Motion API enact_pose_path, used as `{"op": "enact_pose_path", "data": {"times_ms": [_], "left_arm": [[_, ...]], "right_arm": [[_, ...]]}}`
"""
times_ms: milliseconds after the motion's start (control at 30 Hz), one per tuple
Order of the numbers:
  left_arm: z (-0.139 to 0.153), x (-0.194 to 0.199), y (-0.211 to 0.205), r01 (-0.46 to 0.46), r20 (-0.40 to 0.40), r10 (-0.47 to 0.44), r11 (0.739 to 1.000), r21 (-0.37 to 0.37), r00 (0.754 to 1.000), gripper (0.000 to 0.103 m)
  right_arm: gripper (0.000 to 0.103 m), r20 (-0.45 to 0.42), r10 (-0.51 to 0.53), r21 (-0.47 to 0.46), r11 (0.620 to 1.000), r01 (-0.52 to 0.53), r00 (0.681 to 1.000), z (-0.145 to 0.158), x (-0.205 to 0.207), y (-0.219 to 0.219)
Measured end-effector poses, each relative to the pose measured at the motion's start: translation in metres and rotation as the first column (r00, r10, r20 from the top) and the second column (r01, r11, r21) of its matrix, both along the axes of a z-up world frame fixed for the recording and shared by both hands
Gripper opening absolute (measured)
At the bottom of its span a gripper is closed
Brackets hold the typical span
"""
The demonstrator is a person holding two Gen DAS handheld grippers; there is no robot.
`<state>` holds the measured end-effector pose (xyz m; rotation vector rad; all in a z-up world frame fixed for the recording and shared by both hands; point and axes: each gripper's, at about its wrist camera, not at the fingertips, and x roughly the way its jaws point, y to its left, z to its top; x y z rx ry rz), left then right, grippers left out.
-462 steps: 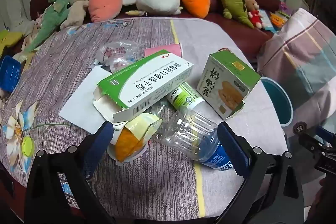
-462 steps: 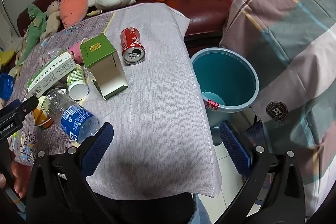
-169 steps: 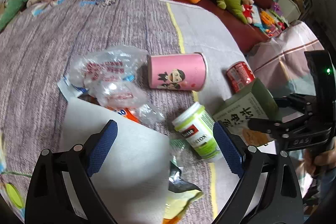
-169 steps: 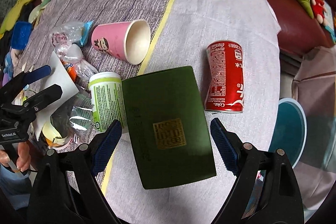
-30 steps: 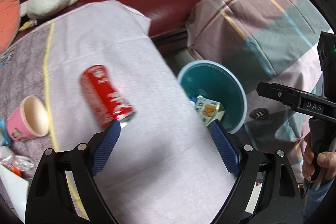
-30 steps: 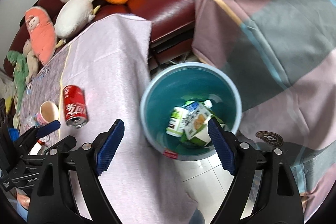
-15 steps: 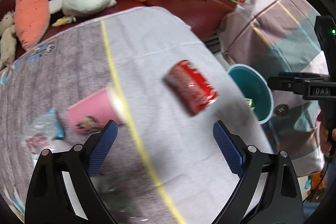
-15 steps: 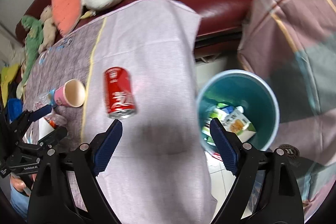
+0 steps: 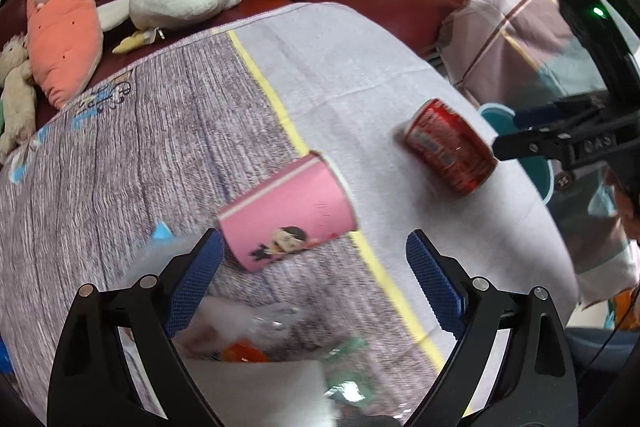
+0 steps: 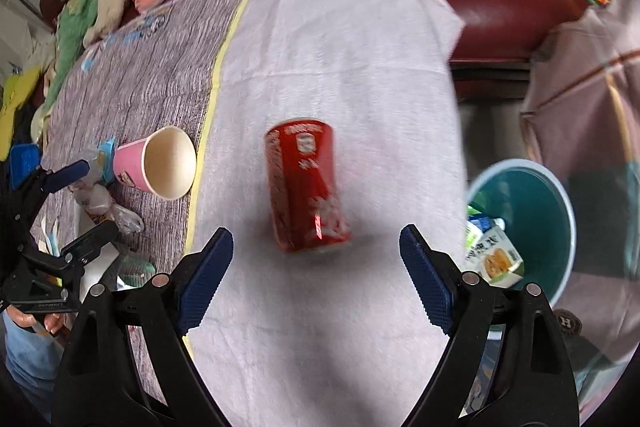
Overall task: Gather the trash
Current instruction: 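Move both tools back toward the red cola can and pink cup, then grasp the red cola can with the right tool while the left tool grasps the pink paper cup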
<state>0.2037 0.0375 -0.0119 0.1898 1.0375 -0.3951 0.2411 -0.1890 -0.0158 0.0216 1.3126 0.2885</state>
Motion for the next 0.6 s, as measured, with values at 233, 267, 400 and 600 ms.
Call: {"op": "enact_pose_path", "data": {"times_ms": [233,267,400,600], "left_arm": [[-0.014,0.021,0.014,0.043,-0.032,-0.043,0.999,0.003,0.999,0.093],[-0.016,0.023,0.015,0.048,-0.036,-0.048,0.999,0.007,0.998,0.093],[-0.025,0.033,0.011,0.093,-0.049,-0.091,0.995,0.039,0.995,0.093],[-0.033,0.039,-0.005,0.236,-0.065,-0.229,0.964,0.123,0.971,0.093]], "right_arm": [[0.081,-0.055,0.030,-0.028,0.999,-0.032,0.998,-0.030,0.031,0.024],[0.081,-0.063,0.033,-0.031,0.999,-0.035,0.997,-0.035,0.034,0.027],[0.065,-0.074,0.046,-0.043,0.998,-0.049,0.996,-0.048,0.041,0.031],[0.045,-0.075,0.064,-0.011,0.998,-0.065,0.995,-0.050,0.037,0.028]]}}
